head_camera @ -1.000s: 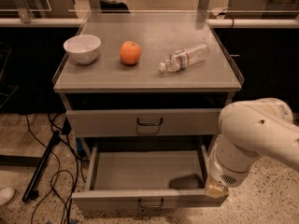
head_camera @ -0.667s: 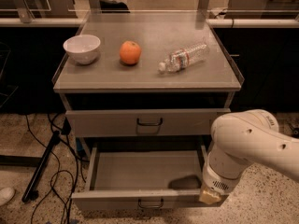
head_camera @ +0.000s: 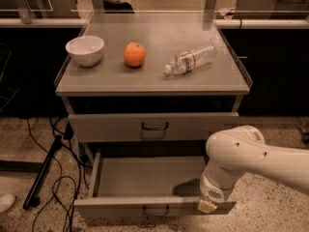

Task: Close middle drawer

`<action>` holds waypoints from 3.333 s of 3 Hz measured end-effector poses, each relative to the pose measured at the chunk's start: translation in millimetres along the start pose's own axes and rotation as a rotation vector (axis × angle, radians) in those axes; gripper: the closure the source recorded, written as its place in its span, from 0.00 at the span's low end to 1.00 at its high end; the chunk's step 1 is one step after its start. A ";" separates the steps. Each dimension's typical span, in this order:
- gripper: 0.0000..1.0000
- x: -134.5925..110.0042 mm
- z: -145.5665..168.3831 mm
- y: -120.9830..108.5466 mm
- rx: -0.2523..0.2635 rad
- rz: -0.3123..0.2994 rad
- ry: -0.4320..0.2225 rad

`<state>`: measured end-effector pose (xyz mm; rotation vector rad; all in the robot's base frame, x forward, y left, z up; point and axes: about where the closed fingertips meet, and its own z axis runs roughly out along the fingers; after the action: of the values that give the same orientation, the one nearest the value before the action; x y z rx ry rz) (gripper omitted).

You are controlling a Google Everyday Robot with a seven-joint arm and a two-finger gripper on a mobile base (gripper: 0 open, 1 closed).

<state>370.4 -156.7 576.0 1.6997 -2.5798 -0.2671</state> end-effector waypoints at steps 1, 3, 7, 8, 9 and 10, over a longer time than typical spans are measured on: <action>1.00 2.7 7.9 3.4 -0.006 0.015 -0.005; 1.00 -1.5 73.1 -8.4 -0.002 0.099 -0.027; 1.00 -10.2 160.5 -49.5 0.007 0.162 -0.010; 1.00 -9.7 159.0 -48.2 0.006 0.163 -0.007; 1.00 -29.4 144.2 -61.9 0.049 0.184 -0.035; 1.00 -60.6 112.6 -93.4 0.122 0.231 -0.099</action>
Offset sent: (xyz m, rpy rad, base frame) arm -0.0092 0.0094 -0.0947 0.0255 0.0079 -0.1394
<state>464.9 -123.5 453.3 1.4356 -2.8875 -0.1915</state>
